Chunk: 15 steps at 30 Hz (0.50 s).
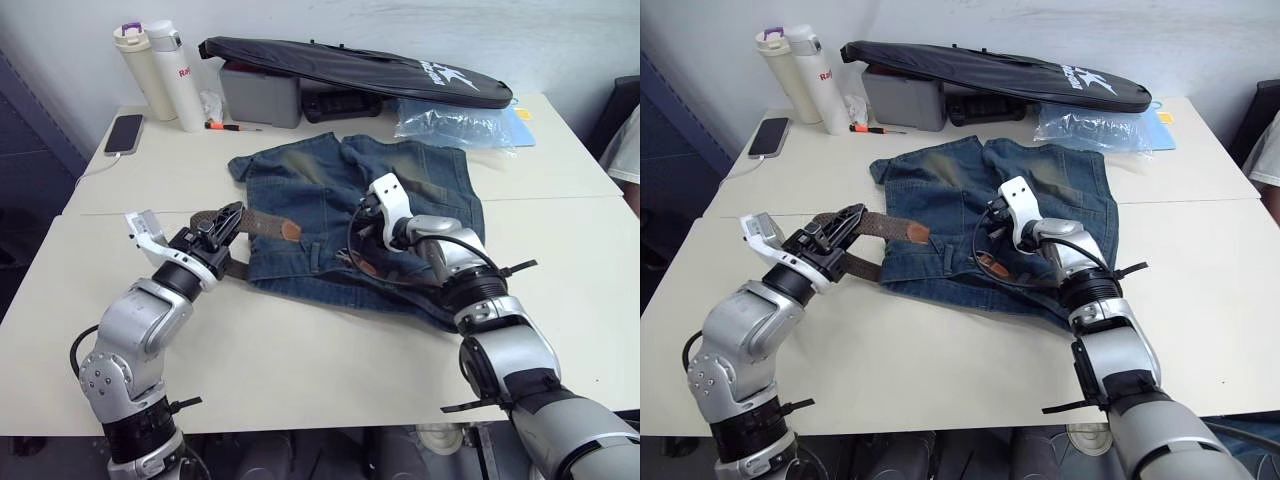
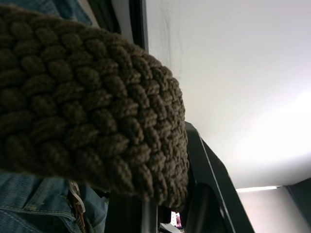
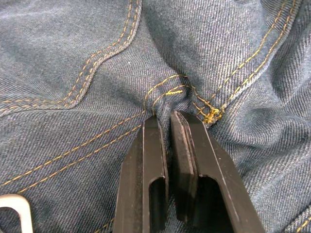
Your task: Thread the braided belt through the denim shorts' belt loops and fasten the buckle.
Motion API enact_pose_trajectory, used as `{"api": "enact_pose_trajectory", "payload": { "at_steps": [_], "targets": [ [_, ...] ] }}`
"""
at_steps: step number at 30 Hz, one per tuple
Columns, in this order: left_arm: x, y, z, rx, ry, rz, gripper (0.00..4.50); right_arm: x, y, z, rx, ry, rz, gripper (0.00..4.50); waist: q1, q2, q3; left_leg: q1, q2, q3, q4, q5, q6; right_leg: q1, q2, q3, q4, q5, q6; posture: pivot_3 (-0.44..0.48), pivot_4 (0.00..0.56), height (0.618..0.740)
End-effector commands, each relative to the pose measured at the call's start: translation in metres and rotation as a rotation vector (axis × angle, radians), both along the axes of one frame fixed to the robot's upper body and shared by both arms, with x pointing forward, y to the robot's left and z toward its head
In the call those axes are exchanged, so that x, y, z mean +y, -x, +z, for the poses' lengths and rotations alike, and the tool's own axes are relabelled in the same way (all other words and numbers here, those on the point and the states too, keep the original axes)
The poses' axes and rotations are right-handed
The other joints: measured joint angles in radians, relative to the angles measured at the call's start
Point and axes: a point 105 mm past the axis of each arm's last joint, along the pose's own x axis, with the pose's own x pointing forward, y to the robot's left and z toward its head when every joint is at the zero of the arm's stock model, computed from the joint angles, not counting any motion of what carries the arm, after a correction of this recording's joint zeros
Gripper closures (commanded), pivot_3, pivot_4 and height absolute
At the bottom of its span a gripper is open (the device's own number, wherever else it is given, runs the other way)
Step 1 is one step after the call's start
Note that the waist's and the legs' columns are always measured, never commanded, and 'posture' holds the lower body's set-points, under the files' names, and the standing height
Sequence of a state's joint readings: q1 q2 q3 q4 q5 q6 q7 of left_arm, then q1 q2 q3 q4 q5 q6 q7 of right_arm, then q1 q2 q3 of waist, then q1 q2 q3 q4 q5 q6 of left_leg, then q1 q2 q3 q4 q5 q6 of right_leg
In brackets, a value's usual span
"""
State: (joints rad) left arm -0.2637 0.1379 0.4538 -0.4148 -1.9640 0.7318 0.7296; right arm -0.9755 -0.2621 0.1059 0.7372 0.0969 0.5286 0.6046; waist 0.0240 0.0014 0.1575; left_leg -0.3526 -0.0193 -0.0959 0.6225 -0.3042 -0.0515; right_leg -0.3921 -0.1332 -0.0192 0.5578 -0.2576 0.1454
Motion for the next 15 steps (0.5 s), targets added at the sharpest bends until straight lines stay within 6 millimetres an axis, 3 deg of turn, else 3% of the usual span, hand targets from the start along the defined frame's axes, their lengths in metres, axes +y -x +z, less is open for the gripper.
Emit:
{"api": "enact_pose_trajectory", "payload": {
  "at_steps": [1, 6, 8, 11, 15],
  "targets": [
    [0.001, 0.001, 0.002, -0.006, 0.001, 0.000, 4.50, -0.005, 0.004, 0.004, 0.000, 0.020, 0.020, 3.45, -0.001, 0.000, 0.000, 0.000, 0.000, 0.000, 0.000, 0.000, 0.000, 0.000, 0.000, 0.000, 0.000, 0.000, 0.000, 0.000, 0.150, 0.740],
    [0.002, -0.004, -0.014, 0.092, -0.002, 0.006, 4.50, 0.001, 0.016, 0.049, -0.136, 0.007, 0.119, 0.96, -0.001, 0.003, 0.002, -0.002, 0.000, 0.000, -0.002, 0.000, 0.000, -0.003, 0.000, 0.000, 0.000, 0.001, 0.002, 0.000, 0.150, 0.740],
    [-0.001, -0.004, -0.019, 0.115, -0.001, -0.006, 4.50, 0.005, 0.029, 0.065, -0.173, -0.001, 0.200, 0.02, -0.001, 0.003, 0.003, -0.003, 0.000, 0.001, -0.003, 0.000, 0.000, -0.004, 0.000, 0.000, 0.000, 0.001, 0.002, 0.000, 0.150, 0.740],
    [-0.006, -0.004, -0.029, 0.166, -0.013, -0.025, 4.50, 0.005, 0.063, 0.080, -0.226, 0.086, 0.393, 0.02, 0.000, 0.003, 0.003, -0.003, 0.000, 0.001, -0.006, 0.000, 0.000, -0.004, 0.000, 0.000, -0.002, 0.001, 0.002, 0.000, 0.150, 0.740],
    [-0.006, -0.005, -0.032, 0.191, -0.013, -0.025, 4.50, -0.002, 0.093, 0.088, -0.278, 0.192, 0.547, 0.02, 0.000, 0.003, 0.003, -0.002, 0.000, 0.001, -0.008, -0.001, -0.001, -0.004, 0.000, 0.000, -0.006, 0.001, 0.004, 0.000, 0.150, 0.740]
  ]
}}
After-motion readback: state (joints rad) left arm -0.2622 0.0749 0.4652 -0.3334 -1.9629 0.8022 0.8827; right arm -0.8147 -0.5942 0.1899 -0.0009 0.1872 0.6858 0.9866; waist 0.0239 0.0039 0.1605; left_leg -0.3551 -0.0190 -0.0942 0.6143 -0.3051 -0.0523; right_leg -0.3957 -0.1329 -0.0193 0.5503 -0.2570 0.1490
